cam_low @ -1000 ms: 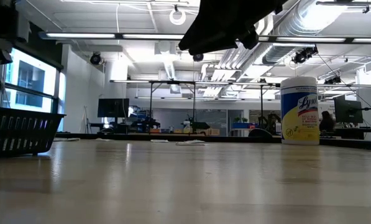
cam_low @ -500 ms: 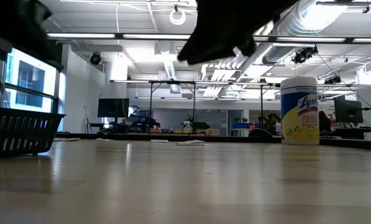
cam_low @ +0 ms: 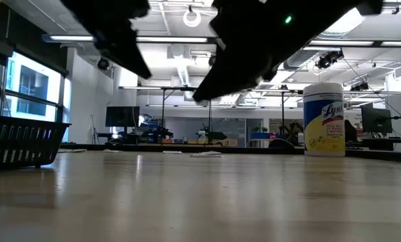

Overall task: Pick & Place First Aid Supplies
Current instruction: Put the bandage into the bottom black bin

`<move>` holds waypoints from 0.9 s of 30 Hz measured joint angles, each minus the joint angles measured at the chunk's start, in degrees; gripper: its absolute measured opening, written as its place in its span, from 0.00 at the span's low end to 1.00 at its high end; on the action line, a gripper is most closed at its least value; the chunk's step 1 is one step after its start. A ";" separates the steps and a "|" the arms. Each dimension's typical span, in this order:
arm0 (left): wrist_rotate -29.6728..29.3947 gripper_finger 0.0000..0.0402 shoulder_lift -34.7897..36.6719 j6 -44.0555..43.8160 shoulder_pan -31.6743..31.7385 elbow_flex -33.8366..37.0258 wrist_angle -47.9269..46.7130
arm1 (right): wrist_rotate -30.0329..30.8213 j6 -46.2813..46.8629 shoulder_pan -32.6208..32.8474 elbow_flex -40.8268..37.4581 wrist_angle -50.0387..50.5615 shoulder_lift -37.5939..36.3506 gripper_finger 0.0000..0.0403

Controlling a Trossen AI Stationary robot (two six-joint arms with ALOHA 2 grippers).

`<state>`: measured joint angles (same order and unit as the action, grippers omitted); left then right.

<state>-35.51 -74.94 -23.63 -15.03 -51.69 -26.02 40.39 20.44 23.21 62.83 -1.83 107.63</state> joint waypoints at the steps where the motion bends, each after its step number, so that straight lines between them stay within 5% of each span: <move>1: 1.49 0.15 -0.06 1.89 2.17 0.08 1.95 | 0.84 -0.49 0.85 0.00 -0.02 -0.30 0.41; 8: 12.68 0.28 -6.00 13.85 13.25 -0.03 17.80 | 8.14 -1.34 6.90 0.00 4.22 -3.86 0.48; 16: 18.46 0.53 -18.34 14.42 21.63 0.06 28.67 | 13.52 3.29 10.23 0.09 10.54 -7.98 0.59; 27: 22.60 0.55 -32.19 14.40 28.73 -0.88 44.09 | 18.11 13.32 13.87 0.11 21.65 -13.02 0.56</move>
<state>-12.91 -107.13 -9.24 13.69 -52.57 18.07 58.51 33.76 37.08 62.94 19.82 94.61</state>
